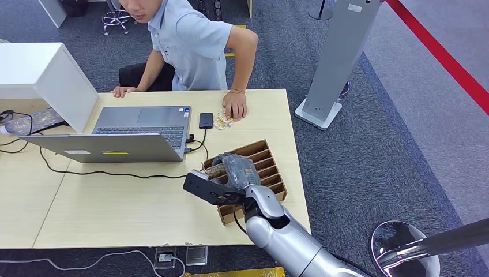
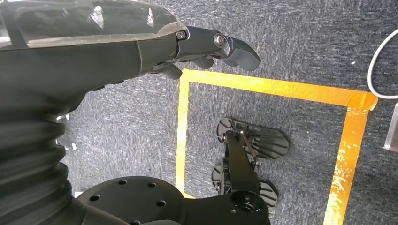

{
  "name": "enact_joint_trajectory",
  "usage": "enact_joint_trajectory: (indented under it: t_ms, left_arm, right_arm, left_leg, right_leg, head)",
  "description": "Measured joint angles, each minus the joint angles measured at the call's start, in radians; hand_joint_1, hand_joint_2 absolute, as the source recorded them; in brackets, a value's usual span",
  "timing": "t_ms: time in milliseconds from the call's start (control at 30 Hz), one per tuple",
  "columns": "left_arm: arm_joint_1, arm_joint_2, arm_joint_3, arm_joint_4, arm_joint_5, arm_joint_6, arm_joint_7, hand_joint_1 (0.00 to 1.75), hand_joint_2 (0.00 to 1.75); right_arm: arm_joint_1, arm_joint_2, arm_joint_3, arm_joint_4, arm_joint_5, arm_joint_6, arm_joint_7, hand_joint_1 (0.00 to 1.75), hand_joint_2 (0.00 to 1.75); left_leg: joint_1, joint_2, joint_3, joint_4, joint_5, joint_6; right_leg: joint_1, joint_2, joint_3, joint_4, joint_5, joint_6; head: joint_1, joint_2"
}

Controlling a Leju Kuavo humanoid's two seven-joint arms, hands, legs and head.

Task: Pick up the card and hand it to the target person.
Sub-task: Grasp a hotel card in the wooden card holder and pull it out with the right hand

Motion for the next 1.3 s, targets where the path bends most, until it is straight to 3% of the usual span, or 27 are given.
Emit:
enact_joint_trajectory:
  t_ms: [233,567,867,1033,1200,1300]
  left_arm:
    - [0.000,0.000,0.000,0.000,0.000,0.000,0.000,0.00,1.75]
    - [0.000,0.000,0.000,0.000,0.000,0.000,0.000,0.00,1.75]
    - [0.000,0.000,0.000,0.000,-0.011,0.000,-0.007,0.00,1.75]
    - [0.000,0.000,0.000,0.000,-0.007,0.008,-0.008,0.00,1.75]
    - [0.001,0.000,0.000,0.000,-0.006,0.011,-0.010,0.00,1.75]
    - [0.003,0.000,0.000,0.000,-0.006,0.014,-0.012,0.00,1.75]
  right_arm:
    - [-0.002,0.000,0.004,0.002,-0.005,-0.001,0.002,0.99,1.75]
    - [-0.005,0.000,0.008,0.002,-0.009,-0.006,0.000,1.72,1.75]
    - [-0.012,0.001,0.014,0.008,-0.010,-0.021,-0.008,1.75,1.75]
    - [-0.010,0.001,0.018,0.010,-0.001,-0.080,-0.028,1.75,1.75]
    - [0.013,-0.003,0.004,-0.012,0.044,-0.349,-0.191,1.75,1.75]
    - [0.074,0.006,-0.054,-0.078,0.108,-0.434,-0.422,1.75,1.75]
  left_leg:
    - [0.000,0.000,0.000,0.000,0.000,0.000]
    - [0.000,0.000,0.000,0.000,0.000,0.000]
    - [0.000,0.000,0.000,0.000,0.000,0.000]
    - [0.000,0.000,0.000,0.000,0.000,0.000]
    - [0.000,0.000,0.000,0.000,0.000,0.000]
    - [0.000,0.000,0.000,0.000,0.000,0.000]
  right_leg:
    - [0.000,0.000,0.000,0.000,0.000,0.000]
    - [0.000,0.000,0.000,0.000,0.000,0.000]
    - [0.000,0.000,0.000,0.000,0.000,0.000]
    - [0.000,0.000,0.000,0.000,0.000,0.000]
    - [0.000,0.000,0.000,0.000,0.000,0.000]
    - [0.000,0.000,0.000,0.000,0.000,0.000]
  head:
    - [0.000,0.000]
    - [0.000,0.000]
    - [0.000,0.000]
    - [0.000,0.000]
    - [0.000,0.000]
    - [0.001,0.000]
